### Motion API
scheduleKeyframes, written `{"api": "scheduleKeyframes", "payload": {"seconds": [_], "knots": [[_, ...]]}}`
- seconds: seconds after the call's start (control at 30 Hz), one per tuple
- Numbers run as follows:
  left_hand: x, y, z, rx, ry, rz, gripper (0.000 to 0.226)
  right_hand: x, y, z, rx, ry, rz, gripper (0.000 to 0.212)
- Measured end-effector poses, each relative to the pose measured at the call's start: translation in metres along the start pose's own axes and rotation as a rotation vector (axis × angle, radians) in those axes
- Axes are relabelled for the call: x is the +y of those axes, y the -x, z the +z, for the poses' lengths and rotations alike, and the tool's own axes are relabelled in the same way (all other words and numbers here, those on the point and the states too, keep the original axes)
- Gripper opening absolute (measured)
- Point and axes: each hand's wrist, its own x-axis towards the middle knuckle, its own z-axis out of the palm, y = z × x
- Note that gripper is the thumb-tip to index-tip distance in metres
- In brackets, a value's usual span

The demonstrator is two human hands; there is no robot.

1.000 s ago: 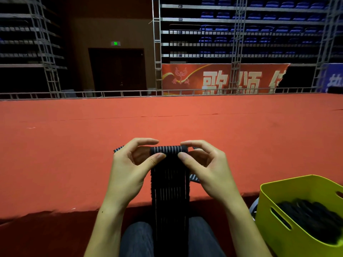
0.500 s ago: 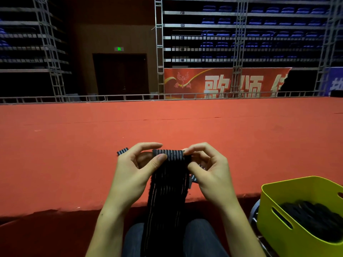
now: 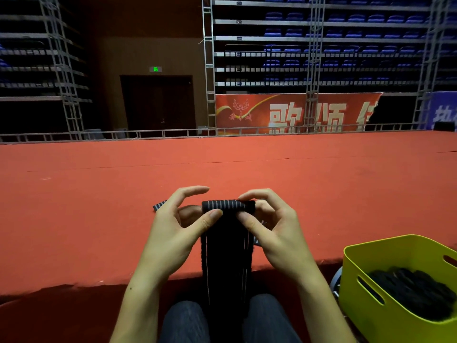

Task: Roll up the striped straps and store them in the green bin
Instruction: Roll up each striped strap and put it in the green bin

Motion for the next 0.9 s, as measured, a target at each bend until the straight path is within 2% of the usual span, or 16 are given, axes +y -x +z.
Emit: {"api": "scheduleKeyframes", "payload": {"seconds": [0.23,0.37,0.5,0.63,0.77,0.9], "knots": [[-0.0015,0.0012,0.0042,0.003,0.045,-0.035,0.037,0.0026,-0.0002,0.0027,0.038,-0.044,-0.006,0.023],[0.0005,0.0019,0.0063,0.005,0.071,-0.006,0.037,0.0031,0.0018,0.0029,0.046,-0.016,-0.039,0.037],[0.0009,0.0021,0.0047,0.011,0.083,0.014,0.04,-0.0006,0.0035,-0.0017,0.014,-0.012,0.036,0.045],[0.0005,0.0022,0.0031,-0.006,0.034,0.025,0.044,-0.001,0.0037,-0.0035,0.027,0.005,0.09,0.038],[-0.0006,0.0022,0.0028,-0.018,-0.02,0.041,0.045,0.001,0.0026,-0.0026,-0.003,0.011,0.051,0.026],[-0.0014,0.0015,0.0022,-0.023,0.022,-0.015,0.046,0.0035,0.0021,-0.0059,-0.007,-0.014,0.015,0.025]]}}
